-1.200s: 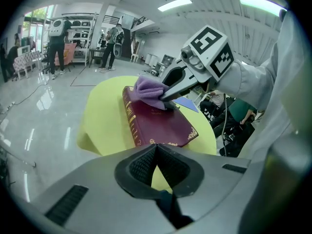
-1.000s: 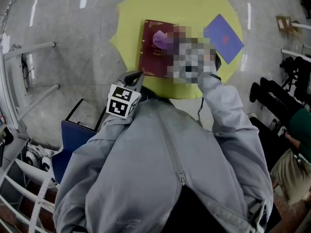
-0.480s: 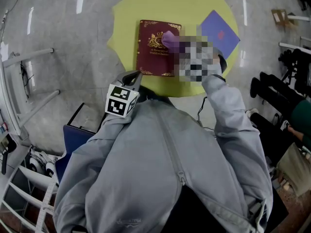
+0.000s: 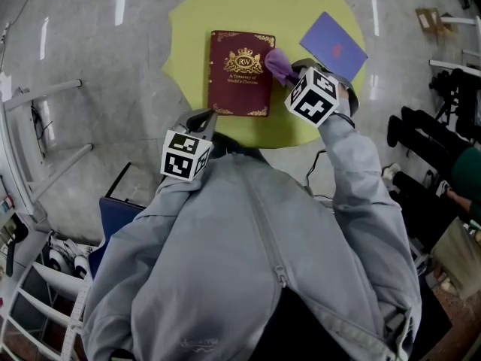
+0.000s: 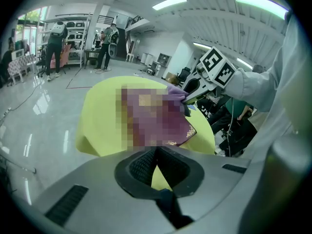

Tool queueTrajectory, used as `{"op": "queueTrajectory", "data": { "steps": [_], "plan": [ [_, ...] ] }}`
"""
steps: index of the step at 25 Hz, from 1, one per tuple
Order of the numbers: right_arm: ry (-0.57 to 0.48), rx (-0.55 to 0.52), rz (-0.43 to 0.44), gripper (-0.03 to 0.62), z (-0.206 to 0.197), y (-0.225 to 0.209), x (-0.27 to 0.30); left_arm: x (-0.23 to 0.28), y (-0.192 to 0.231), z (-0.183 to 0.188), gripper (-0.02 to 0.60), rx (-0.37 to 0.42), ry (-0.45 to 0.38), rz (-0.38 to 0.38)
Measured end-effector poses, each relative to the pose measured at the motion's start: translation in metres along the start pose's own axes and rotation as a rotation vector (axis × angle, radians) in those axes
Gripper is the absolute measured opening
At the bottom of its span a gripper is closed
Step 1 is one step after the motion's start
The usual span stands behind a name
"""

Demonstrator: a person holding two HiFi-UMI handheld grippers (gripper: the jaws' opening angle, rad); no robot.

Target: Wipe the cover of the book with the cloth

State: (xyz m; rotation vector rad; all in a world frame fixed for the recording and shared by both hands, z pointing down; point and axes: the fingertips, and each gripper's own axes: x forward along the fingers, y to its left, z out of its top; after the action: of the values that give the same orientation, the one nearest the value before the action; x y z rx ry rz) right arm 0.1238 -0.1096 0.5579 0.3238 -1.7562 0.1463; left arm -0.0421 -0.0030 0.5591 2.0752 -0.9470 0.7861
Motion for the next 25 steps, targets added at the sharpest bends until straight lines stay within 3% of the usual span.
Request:
{"op": "queueTrajectory", "data": {
  "steps": [7,12,25],
  "plan": [
    [0.068,0.044,-0.006,0.084,-0.033,0.001,-0.002,0.001,0.000,-0.002,0.017,0.004,0.006,-0.001],
    [0.049,0.065,-0.026,0.084,-0.035,0.003,-0.016,0.000,-0.001,-0.001,0.017,0.008,0.004,0.000],
    [-0.167,-0.006,-0.067,0.084,0.052,0.021,-0.061,-0.001,-0.002,-0.001,0.017,0.006,-0.003,0.002]
  ]
}}
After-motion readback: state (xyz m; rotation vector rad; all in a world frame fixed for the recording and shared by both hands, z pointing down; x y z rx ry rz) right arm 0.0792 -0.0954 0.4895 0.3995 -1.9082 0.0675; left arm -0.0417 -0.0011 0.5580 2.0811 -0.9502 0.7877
